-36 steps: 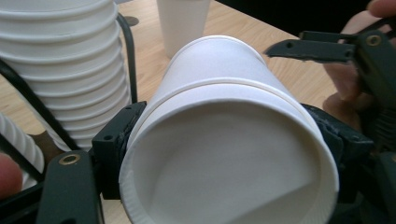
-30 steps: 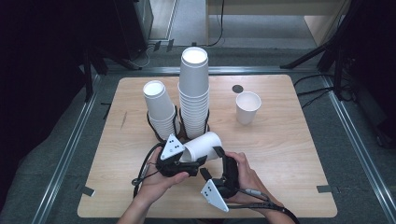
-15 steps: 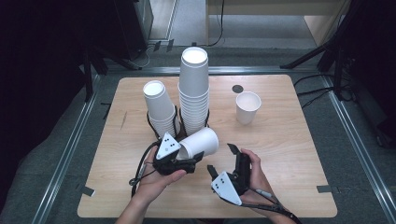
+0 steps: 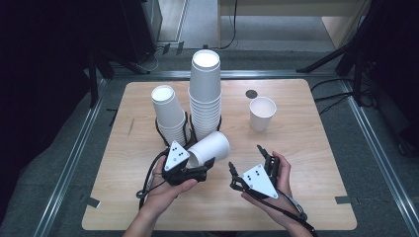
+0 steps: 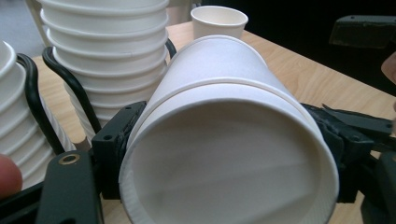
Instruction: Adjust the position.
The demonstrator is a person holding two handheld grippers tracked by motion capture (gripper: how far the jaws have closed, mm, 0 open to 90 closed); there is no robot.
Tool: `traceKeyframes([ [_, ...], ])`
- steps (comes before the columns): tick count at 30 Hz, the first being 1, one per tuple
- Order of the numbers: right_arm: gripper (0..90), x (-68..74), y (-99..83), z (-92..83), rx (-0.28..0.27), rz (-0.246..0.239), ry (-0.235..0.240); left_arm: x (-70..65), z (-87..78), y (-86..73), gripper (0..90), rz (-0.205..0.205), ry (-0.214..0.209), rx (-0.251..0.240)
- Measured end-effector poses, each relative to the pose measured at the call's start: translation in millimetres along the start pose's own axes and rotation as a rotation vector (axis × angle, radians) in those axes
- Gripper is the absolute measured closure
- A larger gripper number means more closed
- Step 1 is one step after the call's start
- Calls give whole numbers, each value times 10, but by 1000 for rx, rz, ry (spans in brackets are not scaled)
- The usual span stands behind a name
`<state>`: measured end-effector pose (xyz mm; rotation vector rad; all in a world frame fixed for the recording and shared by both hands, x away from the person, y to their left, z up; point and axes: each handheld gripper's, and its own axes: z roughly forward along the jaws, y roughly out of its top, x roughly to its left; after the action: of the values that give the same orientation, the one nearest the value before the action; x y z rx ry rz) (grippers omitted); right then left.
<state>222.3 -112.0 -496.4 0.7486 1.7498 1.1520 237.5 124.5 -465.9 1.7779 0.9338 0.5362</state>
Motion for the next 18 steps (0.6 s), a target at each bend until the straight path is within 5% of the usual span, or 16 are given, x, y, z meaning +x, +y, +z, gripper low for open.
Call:
traceKeyframes([
  [18,40,-85,129,-51,60,439,120,-64,36,-66,220,-9,25,-99],
])
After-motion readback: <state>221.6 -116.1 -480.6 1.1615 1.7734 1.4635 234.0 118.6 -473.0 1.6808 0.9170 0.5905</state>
